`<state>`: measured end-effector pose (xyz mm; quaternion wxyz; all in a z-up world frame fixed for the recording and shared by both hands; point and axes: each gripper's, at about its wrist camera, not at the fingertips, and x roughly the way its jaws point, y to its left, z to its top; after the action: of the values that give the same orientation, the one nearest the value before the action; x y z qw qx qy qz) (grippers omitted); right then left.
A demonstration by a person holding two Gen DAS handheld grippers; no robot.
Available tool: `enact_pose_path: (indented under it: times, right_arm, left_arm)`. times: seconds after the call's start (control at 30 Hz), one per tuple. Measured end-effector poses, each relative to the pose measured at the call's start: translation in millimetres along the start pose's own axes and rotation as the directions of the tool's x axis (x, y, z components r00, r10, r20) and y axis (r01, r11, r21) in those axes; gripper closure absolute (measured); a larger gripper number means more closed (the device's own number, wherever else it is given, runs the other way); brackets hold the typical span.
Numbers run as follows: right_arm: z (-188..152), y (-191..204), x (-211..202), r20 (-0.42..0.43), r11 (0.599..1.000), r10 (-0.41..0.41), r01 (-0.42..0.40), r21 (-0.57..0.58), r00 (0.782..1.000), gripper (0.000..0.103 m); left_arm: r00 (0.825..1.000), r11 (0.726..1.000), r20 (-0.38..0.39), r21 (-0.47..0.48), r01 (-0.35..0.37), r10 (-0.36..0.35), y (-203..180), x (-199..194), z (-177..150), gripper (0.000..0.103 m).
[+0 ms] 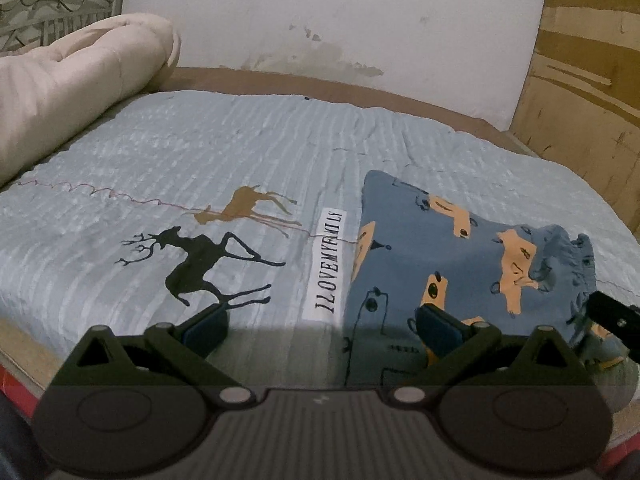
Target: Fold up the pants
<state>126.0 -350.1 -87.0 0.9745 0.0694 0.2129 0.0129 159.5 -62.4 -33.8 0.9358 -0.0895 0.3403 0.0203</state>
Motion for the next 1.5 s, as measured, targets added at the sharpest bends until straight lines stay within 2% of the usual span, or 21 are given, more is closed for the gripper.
enact_pose_path:
  times: [0.2,0.33,0.37,0.43,0.5,0.57,0.67,0.8,0.93,1.03,1.1,1.2,1.27,1.33,1.43,1.5]
  right_arm:
    - [3,12,11,-0.098,0.997,-0.025,0.033,0.075,0.995,0.023]
    - [5,16,17,-0.122,0.996,-0.049,0.057,0.064,0.991,0.024]
    - [5,18,18,-0.126,0.996,-0.054,0.061,0.058,0.991,0.027]
    - [3,22,20,-0.129,0.996,-0.076,0.08,0.03,0.989,0.041]
    - [1,22,19,-0.125,0.994,-0.106,0.107,0.007,0.986,0.061]
    - [0,19,13,-0.111,0.994,-0.104,0.106,0.012,0.988,0.07]
    - [0,17,4,-0.094,0.995,-0.103,0.102,-0.013,0.99,0.076]
    - [-9,14,1,-0.107,0.994,-0.108,0.106,-0.024,0.988,0.076]
    - [-17,9,1,-0.106,0.994,-0.11,0.108,-0.032,0.988,0.068]
    - [-17,5,-7,-0.065,0.996,-0.086,0.085,-0.018,0.994,0.053]
    - [-13,7,-12,-0.023,0.997,-0.071,0.07,-0.039,0.997,0.026]
    - [-1,14,-3,0.03,0.993,-0.015,0.019,-0.118,0.999,0.008]
    - [8,23,11,0.052,0.982,0.045,-0.035,-0.186,0.998,0.003]
    - [14,33,28,0.044,0.966,0.078,-0.065,-0.251,0.996,0.003]
    - [21,47,54,0.024,0.942,0.085,-0.073,-0.328,0.996,0.003]
    - [22,53,68,0.012,0.926,0.057,-0.048,-0.373,0.998,0.002]
  left_arm:
    - [1.0,1.0,0.006,-0.005,0.012,-0.012,2,-2,-1,0.001]
    - [1.0,1.0,0.005,-0.011,0.019,-0.019,3,-2,-2,0.001]
    - [1.0,1.0,0.005,-0.014,0.02,-0.02,3,-2,-2,0.001]
    - [1.0,1.0,0.005,-0.015,0.023,-0.023,3,-3,-2,0.001]
    - [1.0,0.999,0.003,-0.018,0.03,-0.03,4,-4,-2,0.001]
    - [0.999,0.999,0.002,-0.022,0.035,-0.035,5,-4,-1,0.001]
    - [0.999,0.999,0.0,-0.022,0.04,-0.04,5,-4,-1,0.001]
    - [0.999,0.999,-0.001,-0.018,0.042,-0.042,5,-3,-2,0.001]
    - [0.999,0.999,-0.002,-0.018,0.046,-0.046,6,-3,-2,0.001]
    - [0.999,0.999,0.002,-0.022,0.046,-0.046,7,-2,-1,0.001]
    - [0.999,0.998,0.01,-0.034,0.049,-0.048,7,-2,-1,0.001]
    - [0.998,0.996,0.024,-0.067,0.052,-0.05,8,-3,4,0.001]
    - [0.998,0.996,0.042,-0.063,0.056,-0.054,6,-1,14,0.001]
    - [0.998,0.999,0.051,-0.035,0.037,-0.035,4,6,23,0.001]
    - [0.999,1.0,0.042,0.008,-0.006,0.006,0,22,36,0.001]
    - [1.0,0.999,0.026,0.033,-0.018,0.017,-3,32,39,0.001]
